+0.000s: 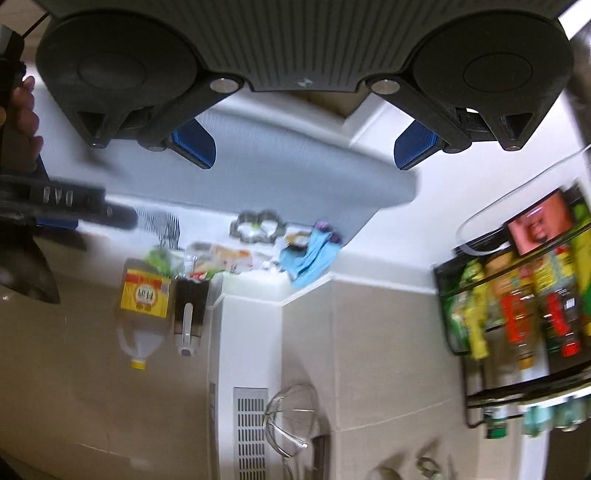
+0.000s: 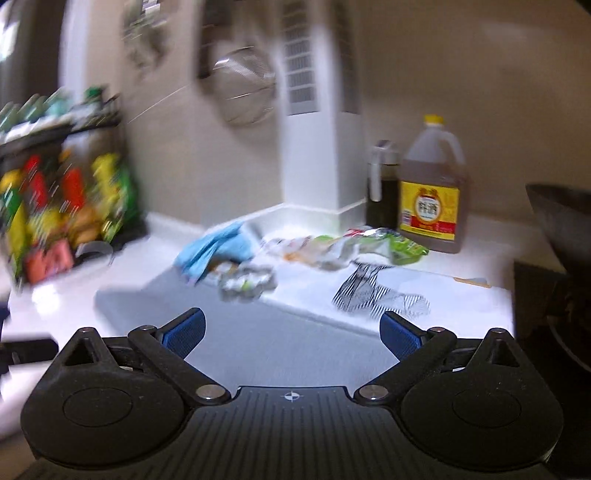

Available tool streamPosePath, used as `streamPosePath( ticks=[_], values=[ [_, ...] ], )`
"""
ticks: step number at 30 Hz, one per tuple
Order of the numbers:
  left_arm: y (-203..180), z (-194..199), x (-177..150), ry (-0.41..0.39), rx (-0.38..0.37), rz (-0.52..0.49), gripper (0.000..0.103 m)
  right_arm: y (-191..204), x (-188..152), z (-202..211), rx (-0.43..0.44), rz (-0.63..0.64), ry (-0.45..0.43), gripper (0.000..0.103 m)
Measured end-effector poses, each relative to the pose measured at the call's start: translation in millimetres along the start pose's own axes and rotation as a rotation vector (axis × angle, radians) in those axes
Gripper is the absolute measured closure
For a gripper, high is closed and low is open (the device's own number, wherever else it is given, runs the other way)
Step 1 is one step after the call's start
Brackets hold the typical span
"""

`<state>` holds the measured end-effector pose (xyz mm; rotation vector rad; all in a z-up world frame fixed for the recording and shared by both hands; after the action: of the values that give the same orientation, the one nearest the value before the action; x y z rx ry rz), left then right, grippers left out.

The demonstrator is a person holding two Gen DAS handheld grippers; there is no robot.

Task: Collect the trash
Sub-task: 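Raise both open grippers from the bin back up to the counter, then grasp the metal egg ring with the left gripper while the right gripper grasps the plastic bag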

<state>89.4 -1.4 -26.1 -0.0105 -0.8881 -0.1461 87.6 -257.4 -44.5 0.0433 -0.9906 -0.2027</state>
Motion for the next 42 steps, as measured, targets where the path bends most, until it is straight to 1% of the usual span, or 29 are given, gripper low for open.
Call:
streamPosePath(
  ticks=[2,4,6,9,12,15,18,21,22,23,24,25,26,29,32,34,38,42],
  values=[
    [-8.1,-28.5,18.8,0.027,-0.012,-0.003,0.000,-14.4,16.8,-25.1,-0.005,-0.071,0.002,0.000],
    [-15.0,-58.3,35.0,0.059,-0.029,-0.010,0.000,-28.7,28.4,-52.4,-0.033,-0.125,0.016,0.000],
    [-23.7,-87.4,48.7,0.095,-0.061,-0.021,0.000,-39.8,38.2,-79.3,-0.053,-0.172,0.029,0.000],
    [-37.8,-128.7,63.6,0.148,-0.109,-0.045,0.000,-50.3,50.0,-119.2,-0.072,-0.208,0.066,0.000],
    [-48.3,-167.6,72.4,0.198,-0.147,-0.044,0.000,-55.4,62.0,-156.8,-0.067,-0.239,0.093,0.000],
    [-51.8,-201.2,81.2,0.233,-0.151,0.000,0.000,-61.1,73.9,-194.4,-0.050,-0.307,0.142,0.000],
    [-50.9,-228.8,89.1,0.273,-0.144,0.058,0.000,-66.4,79.7,-227.8,-0.071,-0.362,0.185,0.000],
    [-49.7,-249.6,95.5,0.312,-0.136,0.110,0.000,-65.6,75.6,-251.3,-0.075,-0.366,0.238,0.000],
    [-49.2,-254.3,96.6,0.321,-0.132,0.124,0.000,-63.2,73.0,-254.2,-0.076,-0.337,0.244,0.006],
    [-48.2,-256.1,97.9,0.321,-0.124,0.134,0.003,-59.9,70.7,-253.4,-0.081,-0.294,0.237,0.030],
    [-46.9,-255.7,99.2,0.310,-0.111,0.141,0.008,-56.9,68.0,-250.9,-0.091,-0.258,0.228,0.050],
    [-46.5,-254.1,100.4,0.301,-0.099,0.136,0.014,-54.5,65.7,-247.2,-0.056,-0.245,0.218,0.071],
    [-45.8,-252.7,100.7,0.301,-0.086,0.132,0.014,-53.5,64.1,-242.1,-0.045,-0.244,0.217,0.073],
    [-43.6,-246.4,98.1,0.305,-0.075,0.142,0.015,-52.2,62.5,-220.6,-0.066,-0.242,0.202,0.078],
    [-41.1,-229.7,92.6,0.297,-0.077,0.142,0.015,-55.4,58.7,-191.6,-0.069,-0.282,0.186,0.082],
    [-39.5,-213.8,87.9,0.284,-0.074,0.129,0.015,-54.2,53.4,-167.6,-0.080,-0.284,0.164,0.083],
    [-38.5,-181.9,76.6,0.249,-0.065,0.093,0.015,-46.4,36.2,-119.9,-0.116,-0.211,0.105,0.085],
    [-36.0,-150.1,63.7,0.225,-0.068,0.077,0.015,-39.5,16.6,-77.4,-0.132,-0.174,0.067,0.085]
  ],
)
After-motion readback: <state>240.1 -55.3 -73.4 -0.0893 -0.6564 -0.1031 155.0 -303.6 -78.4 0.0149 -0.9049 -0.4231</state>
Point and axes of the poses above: each gripper's, at about its wrist camera, not at the fingertips, and z roughly against the way its jaws point, y to its left, x to its top, the point moved 5 cm from there along -z, roughly the way its jaws point, and after that the axes turned 8 degrees about y, right-handed, at the moved point
